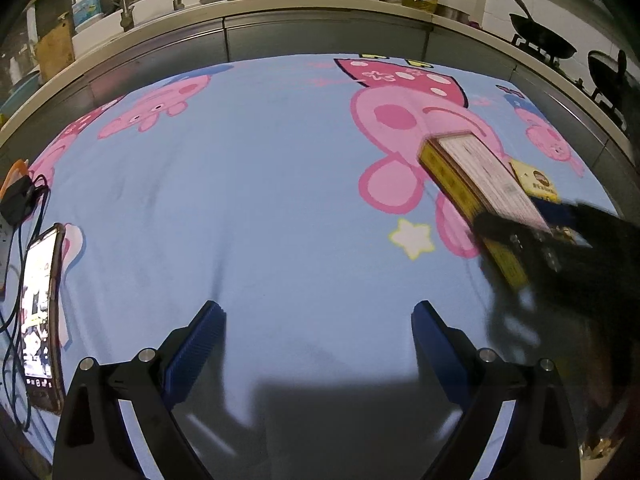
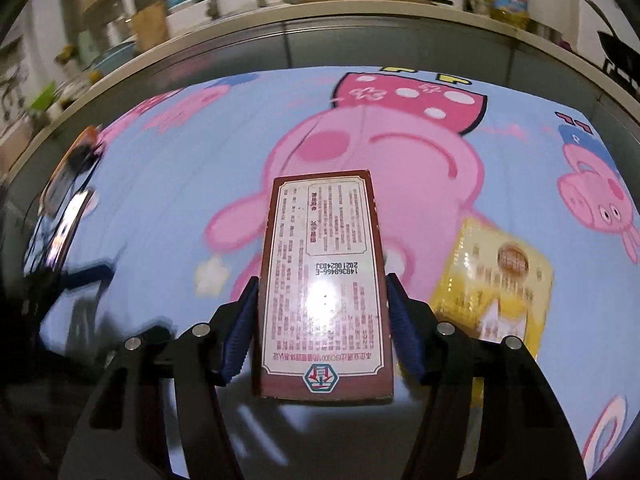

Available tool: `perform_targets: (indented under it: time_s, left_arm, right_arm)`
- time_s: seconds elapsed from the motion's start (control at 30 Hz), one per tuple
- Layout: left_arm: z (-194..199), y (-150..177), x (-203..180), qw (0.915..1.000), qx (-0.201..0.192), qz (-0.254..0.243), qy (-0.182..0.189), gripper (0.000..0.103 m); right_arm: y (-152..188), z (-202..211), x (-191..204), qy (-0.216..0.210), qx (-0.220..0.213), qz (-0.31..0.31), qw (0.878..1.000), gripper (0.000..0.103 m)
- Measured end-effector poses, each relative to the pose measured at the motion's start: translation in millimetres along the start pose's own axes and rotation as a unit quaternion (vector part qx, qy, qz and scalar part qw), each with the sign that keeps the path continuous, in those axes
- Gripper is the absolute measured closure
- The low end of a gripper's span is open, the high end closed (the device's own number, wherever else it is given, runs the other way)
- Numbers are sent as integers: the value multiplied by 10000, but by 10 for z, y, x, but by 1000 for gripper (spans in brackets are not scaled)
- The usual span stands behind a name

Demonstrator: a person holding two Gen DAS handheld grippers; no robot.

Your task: Collect trash

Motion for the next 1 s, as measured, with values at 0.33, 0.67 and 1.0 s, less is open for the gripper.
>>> perform_targets:
  time_s: [0.33, 0.67, 1.0]
  left_arm:
    - [7, 41, -16, 9999, 23, 39, -120, 5]
    - [-1, 33, -11, 9998, 46, 81, -170, 3]
    - [-4, 25, -19, 9998, 70, 76, -185, 3]
  right_arm:
    - [241, 544, -140, -473, -745, -724, 9935, 28]
    - [258, 206, -575, 1066, 16, -1039, 9889, 16]
    - [325, 334, -235, 1047, -8, -57, 9945, 90]
Point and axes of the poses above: each gripper's, at about its wrist camera, not at the fingertips, and z roughly against the way its jaws point, x to its left, y to its underside, the point moved 1 cm from there along -z, roughly the way its jaws point, and after that the axes turned 14 degrees about z, right-handed, at the moved point
